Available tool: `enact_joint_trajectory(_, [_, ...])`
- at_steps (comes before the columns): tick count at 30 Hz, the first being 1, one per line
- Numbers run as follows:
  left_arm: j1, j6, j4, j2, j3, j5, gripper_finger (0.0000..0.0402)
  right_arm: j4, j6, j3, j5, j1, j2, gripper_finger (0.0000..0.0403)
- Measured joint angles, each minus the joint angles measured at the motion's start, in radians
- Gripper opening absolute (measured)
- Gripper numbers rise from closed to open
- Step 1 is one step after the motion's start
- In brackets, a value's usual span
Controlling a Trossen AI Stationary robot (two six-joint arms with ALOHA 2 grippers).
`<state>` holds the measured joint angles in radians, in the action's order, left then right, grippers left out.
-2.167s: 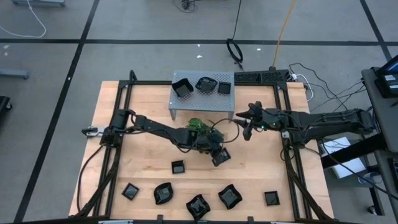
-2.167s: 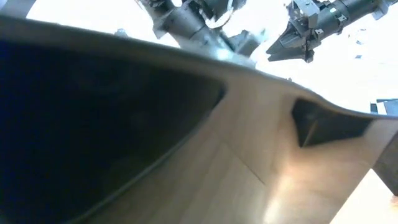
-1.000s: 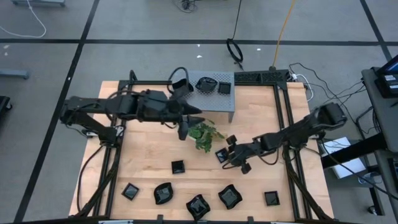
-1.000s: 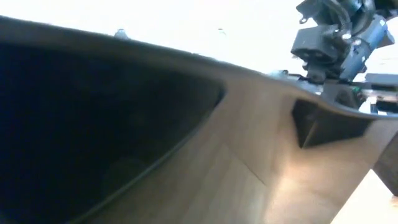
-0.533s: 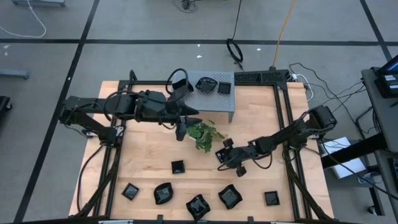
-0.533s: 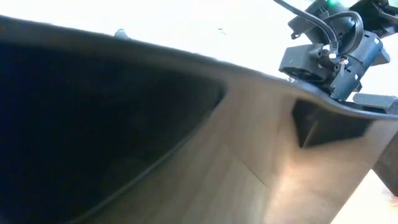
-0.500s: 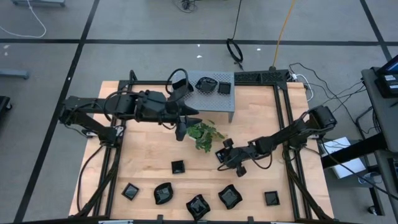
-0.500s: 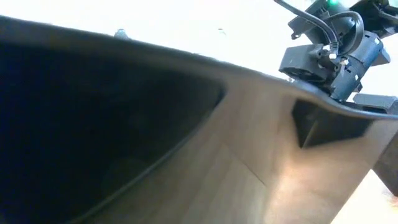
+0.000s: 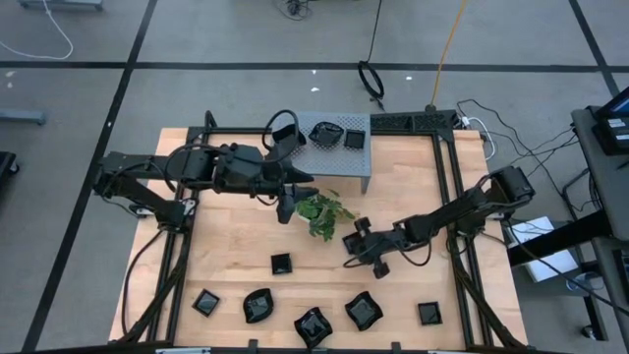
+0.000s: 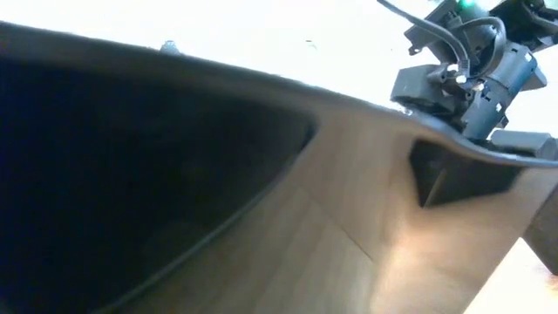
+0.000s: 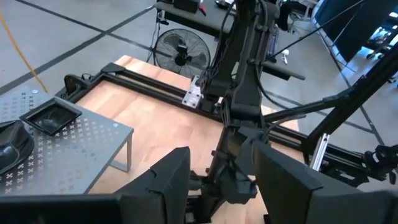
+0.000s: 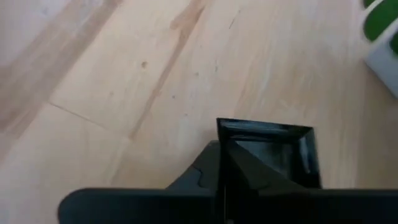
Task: Pick & Place Mini shaped plates
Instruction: Stack the square plate on top of the stacked square plates on the shelf
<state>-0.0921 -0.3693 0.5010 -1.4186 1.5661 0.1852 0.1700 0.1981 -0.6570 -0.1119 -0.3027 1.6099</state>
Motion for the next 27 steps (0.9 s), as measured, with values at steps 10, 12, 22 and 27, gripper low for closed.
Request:
enact_joint_trajectory(10, [0.000, 0.000, 0.050, 0.000, 0.000, 0.000, 0.0177, -0.175, 0.000, 0.000, -0.021, 0.002, -0.345, 0.0001])
enact_joint_trajectory(12, [0.000, -0.001, 0.053, 0.000, 0.000, 0.000, 0.0177, -0.189, -0.002, 0.000, -0.044, 0.009, -0.424, 0.0001])
enact_joint_trajectory(22, [0.009, -0.009, 0.030, 0.000, 0.000, 0.001, 0.0177, -0.166, -0.145, -0.001, -0.285, 0.201, -0.662, 0.0001])
enact_joint_trajectory(27, [0.035, 0.008, -0.006, 0.000, 0.000, 0.035, 0.0177, -0.176, -0.151, -0.066, -0.261, 0.347, -0.664, 0.0000])
